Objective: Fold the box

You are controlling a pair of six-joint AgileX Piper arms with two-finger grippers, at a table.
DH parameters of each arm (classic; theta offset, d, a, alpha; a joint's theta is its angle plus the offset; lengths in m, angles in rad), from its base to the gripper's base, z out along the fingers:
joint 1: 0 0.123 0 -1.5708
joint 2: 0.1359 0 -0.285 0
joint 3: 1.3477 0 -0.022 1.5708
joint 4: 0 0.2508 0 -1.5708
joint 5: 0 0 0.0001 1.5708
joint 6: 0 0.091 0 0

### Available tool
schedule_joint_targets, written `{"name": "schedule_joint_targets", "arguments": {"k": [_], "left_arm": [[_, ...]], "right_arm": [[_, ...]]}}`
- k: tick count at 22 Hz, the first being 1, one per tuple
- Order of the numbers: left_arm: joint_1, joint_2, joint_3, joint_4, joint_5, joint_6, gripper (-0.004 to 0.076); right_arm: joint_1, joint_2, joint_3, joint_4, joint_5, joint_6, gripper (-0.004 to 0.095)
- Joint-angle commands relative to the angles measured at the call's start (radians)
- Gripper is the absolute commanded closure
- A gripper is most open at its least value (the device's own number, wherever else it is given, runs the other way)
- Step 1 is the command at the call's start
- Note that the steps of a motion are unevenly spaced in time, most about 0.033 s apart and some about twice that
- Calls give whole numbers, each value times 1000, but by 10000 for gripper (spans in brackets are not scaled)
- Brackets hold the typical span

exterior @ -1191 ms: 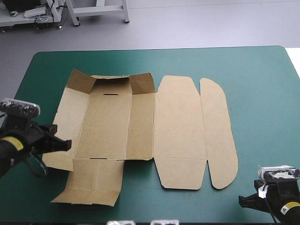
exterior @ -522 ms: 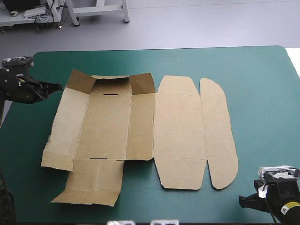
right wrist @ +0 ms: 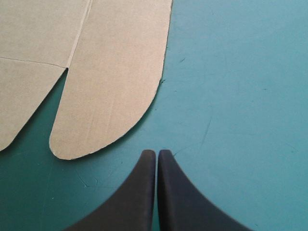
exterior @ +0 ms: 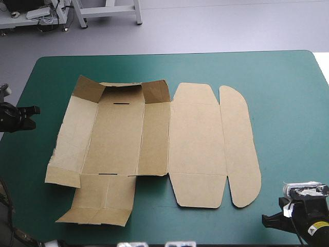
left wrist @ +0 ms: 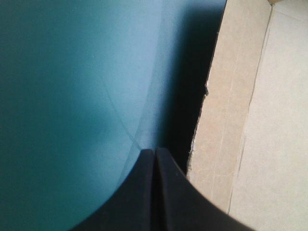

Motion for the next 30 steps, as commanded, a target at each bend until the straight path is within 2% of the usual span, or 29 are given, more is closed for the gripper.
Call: {"name": "schedule_joint_targets", "arguments": {"k": [1, 5, 7, 8, 10, 13, 17, 21, 28, 30], "left_arm": [[-1, -31, -31, -41, 29, 14, 704], [-1, -27, -29, -72, 58, 14, 565], [-1, -22, -17, -115, 67, 14, 408], [-7, -21, 3, -145, 67, 14, 254], [-23, -14, 27, -118, 68, 16, 115], [-30, -6, 79, -155, 68, 8, 108], [-30, -6, 192, -171, 68, 89, 151], [-39, -6, 293, -249, 74, 186, 154], [-160, -6, 316, -248, 70, 274, 162], [-189, -6, 316, -216, 62, 276, 195]], "right_arm": [[4, 12, -26, 4, -51, -5, 908], [4, 12, -26, 4, -51, -5, 908], [4, 12, -26, 4, -51, -5, 908], [4, 12, -26, 4, -51, -5, 908], [4, 12, -26, 4, -51, -5, 908], [4, 12, -26, 4, -51, -5, 908], [4, 12, -26, 4, -51, -5, 908], [4, 12, -26, 4, -51, -5, 908], [4, 12, -26, 4, -51, -5, 908], [4, 12, -26, 4, -51, -5, 908]]}}
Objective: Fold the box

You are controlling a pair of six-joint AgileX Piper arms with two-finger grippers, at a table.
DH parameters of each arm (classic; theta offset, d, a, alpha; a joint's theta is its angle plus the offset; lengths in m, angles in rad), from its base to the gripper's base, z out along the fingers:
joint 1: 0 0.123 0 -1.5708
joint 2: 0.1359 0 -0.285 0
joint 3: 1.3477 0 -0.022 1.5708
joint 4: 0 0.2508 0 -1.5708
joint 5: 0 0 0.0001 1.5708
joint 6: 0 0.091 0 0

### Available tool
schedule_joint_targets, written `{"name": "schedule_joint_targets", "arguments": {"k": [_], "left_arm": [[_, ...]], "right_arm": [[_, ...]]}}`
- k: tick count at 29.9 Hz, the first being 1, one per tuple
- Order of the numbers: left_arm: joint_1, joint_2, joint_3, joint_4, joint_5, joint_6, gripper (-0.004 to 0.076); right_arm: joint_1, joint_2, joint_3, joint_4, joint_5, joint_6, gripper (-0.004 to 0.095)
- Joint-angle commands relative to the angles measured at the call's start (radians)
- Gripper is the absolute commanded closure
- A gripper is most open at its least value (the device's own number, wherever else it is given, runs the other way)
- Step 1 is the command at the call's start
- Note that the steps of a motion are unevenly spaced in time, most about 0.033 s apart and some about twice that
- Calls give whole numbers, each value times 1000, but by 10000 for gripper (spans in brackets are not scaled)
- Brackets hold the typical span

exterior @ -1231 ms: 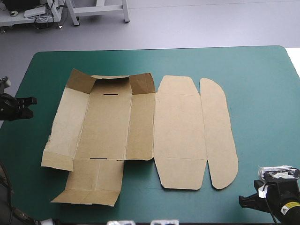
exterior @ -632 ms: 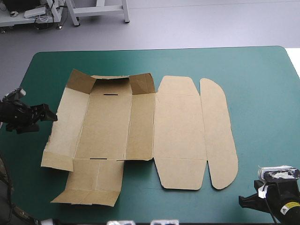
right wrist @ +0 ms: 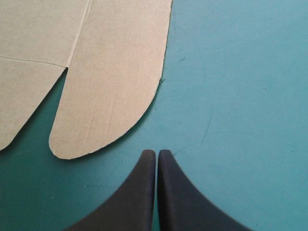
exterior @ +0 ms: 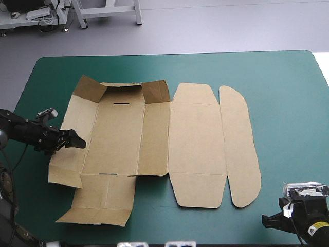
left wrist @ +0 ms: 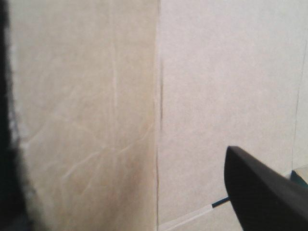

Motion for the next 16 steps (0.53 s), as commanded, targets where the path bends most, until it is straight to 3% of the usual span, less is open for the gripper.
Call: {"name": "schedule_joint_targets", "arguments": {"k": [1, 4, 10, 16], "left_arm": [[-49, -43, -20, -2, 79, 16, 220], [-80, -43, -20, 60, 79, 5, 350], [-100, -43, -20, 67, 26, 5, 724], [-100, -43, -75, 102, 67, 5, 733]], "right_arm": [[4, 12, -27, 4, -51, -5, 908], [4, 12, -27, 4, -51, -5, 908], [4, 12, -27, 4, -51, -5, 908], [4, 12, -27, 4, -51, -5, 908]]}}
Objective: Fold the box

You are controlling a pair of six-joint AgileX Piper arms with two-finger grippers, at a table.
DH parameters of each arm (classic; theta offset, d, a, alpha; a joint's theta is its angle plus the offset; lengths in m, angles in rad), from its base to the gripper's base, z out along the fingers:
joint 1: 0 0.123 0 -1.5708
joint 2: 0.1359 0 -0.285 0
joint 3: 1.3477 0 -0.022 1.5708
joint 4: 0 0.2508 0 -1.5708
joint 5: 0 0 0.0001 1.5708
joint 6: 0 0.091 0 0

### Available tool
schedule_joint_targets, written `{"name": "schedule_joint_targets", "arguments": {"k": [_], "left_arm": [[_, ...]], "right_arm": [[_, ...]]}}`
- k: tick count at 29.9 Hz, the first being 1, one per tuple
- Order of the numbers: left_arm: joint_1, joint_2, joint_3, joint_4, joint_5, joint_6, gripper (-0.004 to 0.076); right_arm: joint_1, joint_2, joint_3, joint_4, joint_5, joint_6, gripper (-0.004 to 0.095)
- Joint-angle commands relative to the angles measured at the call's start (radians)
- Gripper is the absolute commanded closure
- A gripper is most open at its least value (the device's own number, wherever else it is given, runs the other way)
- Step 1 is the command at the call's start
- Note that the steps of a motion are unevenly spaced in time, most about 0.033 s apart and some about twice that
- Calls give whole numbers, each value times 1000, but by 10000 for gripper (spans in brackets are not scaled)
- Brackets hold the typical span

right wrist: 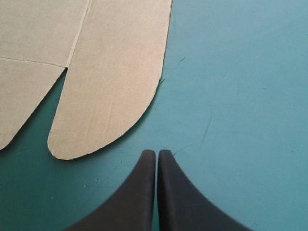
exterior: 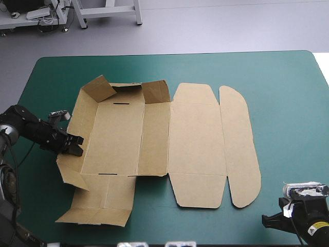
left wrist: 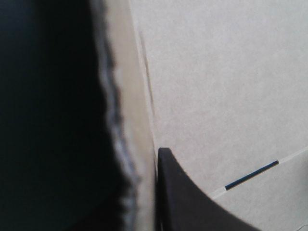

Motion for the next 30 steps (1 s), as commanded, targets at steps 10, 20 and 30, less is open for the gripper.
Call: {"name": "schedule_joint_targets", "arguments": {"k": [10, 20, 30], "left_arm": [[-174, -74, -335, 275, 77, -2, 733], [-465, -74, -505, 566, -63, 0, 733], [-711, -74, -530, 784, -160, 4, 733]], "right_arm": [[4, 12, -27, 5, -51, -9, 908], [4, 12, -27, 5, -51, -9, 908], [4, 12, -27, 5, -51, -9, 908]]}}
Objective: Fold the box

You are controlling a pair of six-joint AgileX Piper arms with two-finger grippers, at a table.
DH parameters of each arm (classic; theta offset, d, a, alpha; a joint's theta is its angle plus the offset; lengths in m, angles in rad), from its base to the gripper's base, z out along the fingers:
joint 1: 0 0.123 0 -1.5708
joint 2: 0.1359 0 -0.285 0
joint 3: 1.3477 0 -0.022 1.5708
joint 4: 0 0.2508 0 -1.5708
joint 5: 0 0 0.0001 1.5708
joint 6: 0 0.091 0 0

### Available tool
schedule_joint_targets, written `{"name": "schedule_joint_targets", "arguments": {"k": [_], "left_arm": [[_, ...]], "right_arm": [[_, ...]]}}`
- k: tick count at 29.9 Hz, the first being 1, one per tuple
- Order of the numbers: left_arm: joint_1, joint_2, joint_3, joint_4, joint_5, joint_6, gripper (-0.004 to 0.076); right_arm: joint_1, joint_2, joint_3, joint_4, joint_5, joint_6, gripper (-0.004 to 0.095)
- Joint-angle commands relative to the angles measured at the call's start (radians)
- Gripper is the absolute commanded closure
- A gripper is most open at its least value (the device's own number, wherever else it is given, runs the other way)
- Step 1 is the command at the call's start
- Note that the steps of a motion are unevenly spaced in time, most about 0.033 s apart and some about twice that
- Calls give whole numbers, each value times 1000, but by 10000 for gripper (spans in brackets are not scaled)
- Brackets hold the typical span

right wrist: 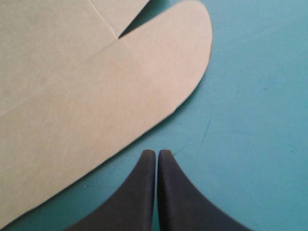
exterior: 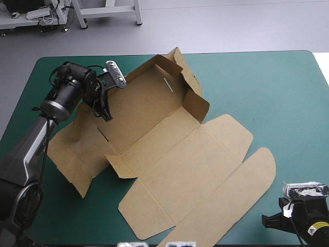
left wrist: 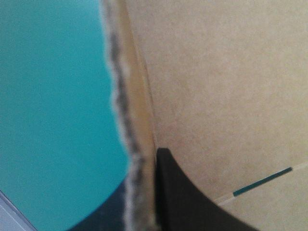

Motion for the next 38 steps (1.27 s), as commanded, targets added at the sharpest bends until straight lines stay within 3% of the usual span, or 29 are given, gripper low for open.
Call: {"name": "schedule_joint_targets", "arguments": {"k": [1, 17, 26, 31, 38], "left_arm": [[-73, -53, -36, 63, -89, 5, 733], [-373, -53, -36, 317, -214, -17, 733], [-538, -53, -36, 532, -232, -259, 733], [-591, -53, 10, 600, -335, -366, 733], [-669, -65, 159, 934, -336, -696, 733]], "right_arm": [[4, 12, -27, 5, -51, -9, 908], [4, 12, -27, 7, -51, -9, 908], [4, 12, -27, 8, -51, -9, 908], [4, 12, -27, 8, -51, -9, 908], [4, 12, -27, 9, -51, -9, 908]]}}
